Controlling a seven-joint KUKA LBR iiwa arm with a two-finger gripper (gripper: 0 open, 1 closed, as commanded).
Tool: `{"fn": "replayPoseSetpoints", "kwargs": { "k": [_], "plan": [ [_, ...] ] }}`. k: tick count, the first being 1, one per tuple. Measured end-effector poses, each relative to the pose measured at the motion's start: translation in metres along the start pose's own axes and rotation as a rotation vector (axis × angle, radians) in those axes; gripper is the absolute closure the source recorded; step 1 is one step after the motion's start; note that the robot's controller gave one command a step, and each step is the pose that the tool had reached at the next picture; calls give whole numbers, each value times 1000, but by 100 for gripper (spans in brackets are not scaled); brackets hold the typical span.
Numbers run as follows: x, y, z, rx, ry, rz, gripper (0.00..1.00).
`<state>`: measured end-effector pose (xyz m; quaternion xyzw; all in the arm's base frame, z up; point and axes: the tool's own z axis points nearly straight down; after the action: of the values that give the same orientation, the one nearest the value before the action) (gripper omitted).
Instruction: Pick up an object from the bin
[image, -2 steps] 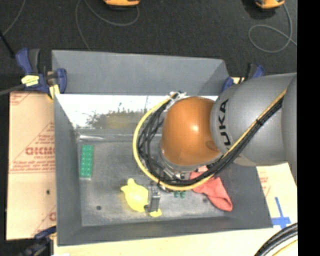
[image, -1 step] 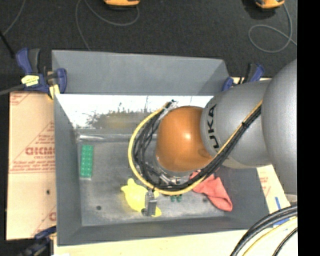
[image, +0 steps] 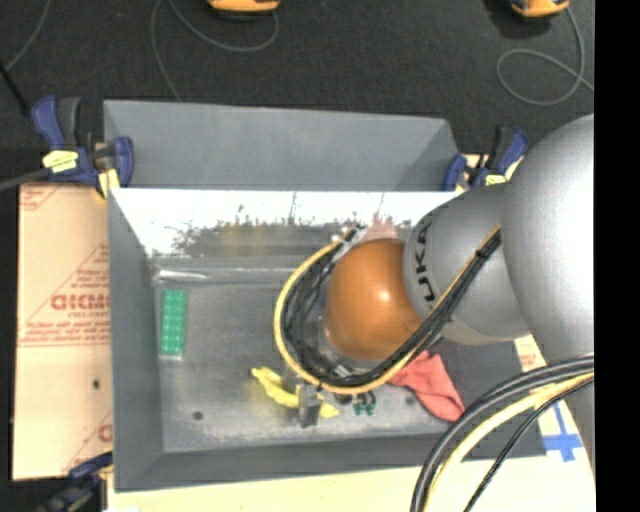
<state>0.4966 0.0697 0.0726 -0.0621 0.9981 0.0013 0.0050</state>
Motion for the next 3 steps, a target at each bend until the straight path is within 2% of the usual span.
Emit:
{"fn": "replayPoseSetpoints", "kwargs": {
  "k": [2,3],
  "plan": [
    [-2,-3,0,1,-3,-16,100],
    [-11,-8,0,0,-5,-17,100]
  ]
}}
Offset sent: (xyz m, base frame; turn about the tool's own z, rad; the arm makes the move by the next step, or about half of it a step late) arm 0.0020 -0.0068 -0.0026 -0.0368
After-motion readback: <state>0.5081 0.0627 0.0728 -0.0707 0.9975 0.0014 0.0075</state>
